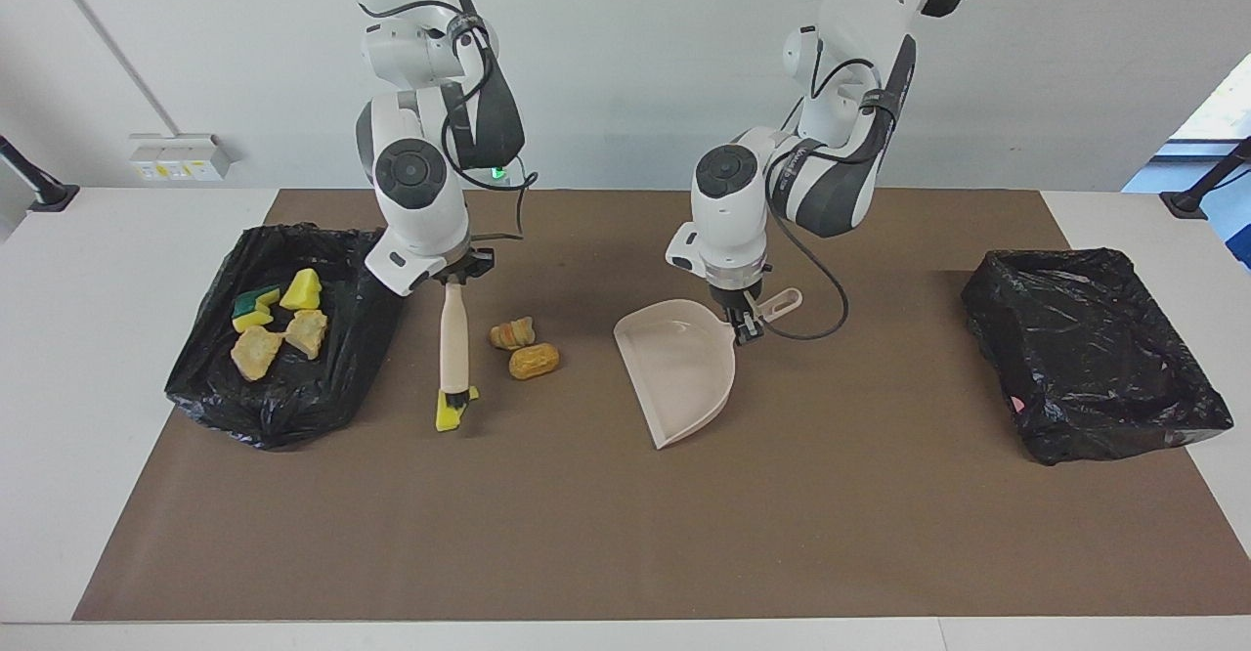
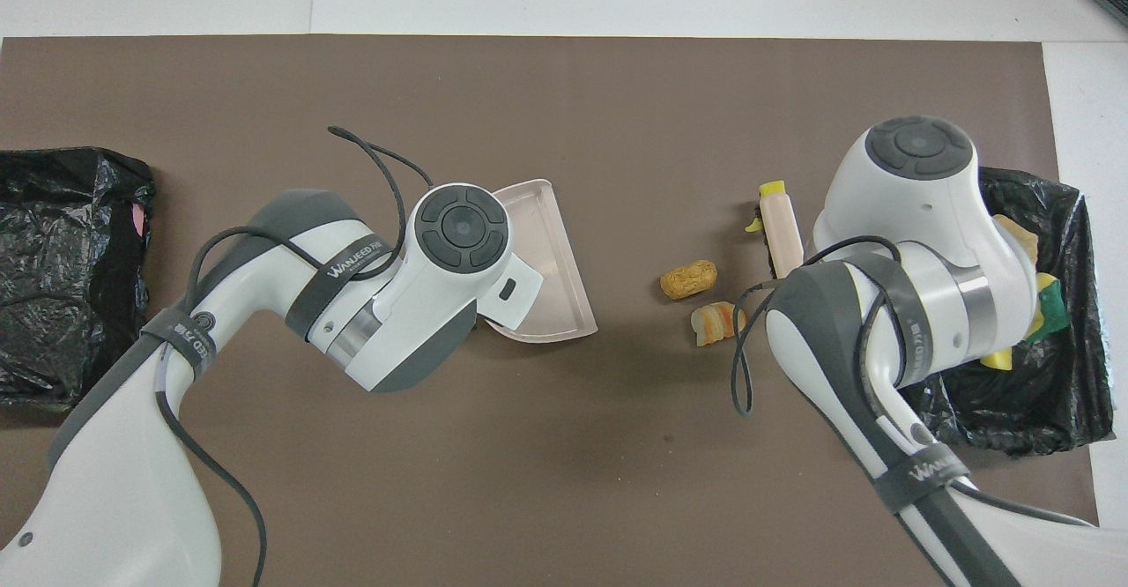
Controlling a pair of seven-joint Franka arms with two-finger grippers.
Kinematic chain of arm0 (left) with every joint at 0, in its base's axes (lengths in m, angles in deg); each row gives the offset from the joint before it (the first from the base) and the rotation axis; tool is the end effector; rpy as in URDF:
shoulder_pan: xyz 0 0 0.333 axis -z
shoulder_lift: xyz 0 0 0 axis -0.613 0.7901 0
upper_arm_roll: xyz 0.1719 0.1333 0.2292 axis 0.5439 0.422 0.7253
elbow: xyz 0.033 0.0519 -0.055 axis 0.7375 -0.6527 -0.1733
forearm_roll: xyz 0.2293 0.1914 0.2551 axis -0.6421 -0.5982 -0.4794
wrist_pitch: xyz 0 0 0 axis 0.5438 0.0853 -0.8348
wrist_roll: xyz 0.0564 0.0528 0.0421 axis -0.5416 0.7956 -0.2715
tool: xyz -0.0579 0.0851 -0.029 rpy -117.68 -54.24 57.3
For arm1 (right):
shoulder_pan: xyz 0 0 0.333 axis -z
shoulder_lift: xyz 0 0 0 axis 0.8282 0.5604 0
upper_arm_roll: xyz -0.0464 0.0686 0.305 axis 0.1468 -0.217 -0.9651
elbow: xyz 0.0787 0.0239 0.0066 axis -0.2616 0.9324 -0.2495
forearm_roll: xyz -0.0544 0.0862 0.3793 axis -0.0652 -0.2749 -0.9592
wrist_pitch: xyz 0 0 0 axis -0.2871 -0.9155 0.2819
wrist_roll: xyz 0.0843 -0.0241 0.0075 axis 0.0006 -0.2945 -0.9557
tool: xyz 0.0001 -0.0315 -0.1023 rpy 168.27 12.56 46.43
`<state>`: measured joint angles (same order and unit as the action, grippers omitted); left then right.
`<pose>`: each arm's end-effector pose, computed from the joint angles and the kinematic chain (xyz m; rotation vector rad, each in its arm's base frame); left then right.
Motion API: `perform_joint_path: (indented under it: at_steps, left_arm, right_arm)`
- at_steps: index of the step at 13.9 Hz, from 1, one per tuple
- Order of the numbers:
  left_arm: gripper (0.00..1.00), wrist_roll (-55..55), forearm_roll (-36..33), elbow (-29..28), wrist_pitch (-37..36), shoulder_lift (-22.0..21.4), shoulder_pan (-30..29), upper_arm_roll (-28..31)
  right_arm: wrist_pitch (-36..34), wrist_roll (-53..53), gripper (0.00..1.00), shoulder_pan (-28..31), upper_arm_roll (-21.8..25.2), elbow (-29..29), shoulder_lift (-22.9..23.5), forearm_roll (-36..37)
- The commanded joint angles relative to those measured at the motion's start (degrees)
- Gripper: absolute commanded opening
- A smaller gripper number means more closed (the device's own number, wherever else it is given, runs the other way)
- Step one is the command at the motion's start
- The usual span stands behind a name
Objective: Sweep and dump trash in bin
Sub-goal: 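Sweep the bread and sponge toward the dustpan with the right gripper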
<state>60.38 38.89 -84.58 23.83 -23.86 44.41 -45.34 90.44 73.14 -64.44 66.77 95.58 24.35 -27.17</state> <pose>0.5233 -0.3407 0.3740 -2.2926 1.8877 0.1295 0.5362 0.1230 0.3963 2.9409 0.1705 -0.5665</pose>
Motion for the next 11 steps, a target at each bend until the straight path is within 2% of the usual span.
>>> perform_joint_path:
  at_steps: [1, 5, 9, 11]
  left_arm:
    - [0.00, 1.17, -0.55, -4.77, 2.47, -3.11, 0.16, -0.18]
    - [0.00, 1.17, -0.47, -5.57, 2.21, -3.64, -0.01, -0.18]
    - [0.00, 1.17, -0.47, -6.62, 2.30, -4.26, 0.08, -0.18]
    - [0.00, 1.17, -0.47, -6.80, 2.12, -4.43, 0.08, -0.18]
  right_arm:
    - [1.17, 1.90, 0.00, -3.07, -0.65, 7.46, -3.79, 1.32]
    - [-3.41, -3.35, 0.00, -0.36, -0.56, 8.07, -4.41, -4.82]
    - [-2.01, -3.37, 0.00, 1.85, -0.56, 8.61, -3.80, -9.83]
    - [0.88, -3.38, 0.00, 2.99, -0.56, 9.22, -2.84, -15.96]
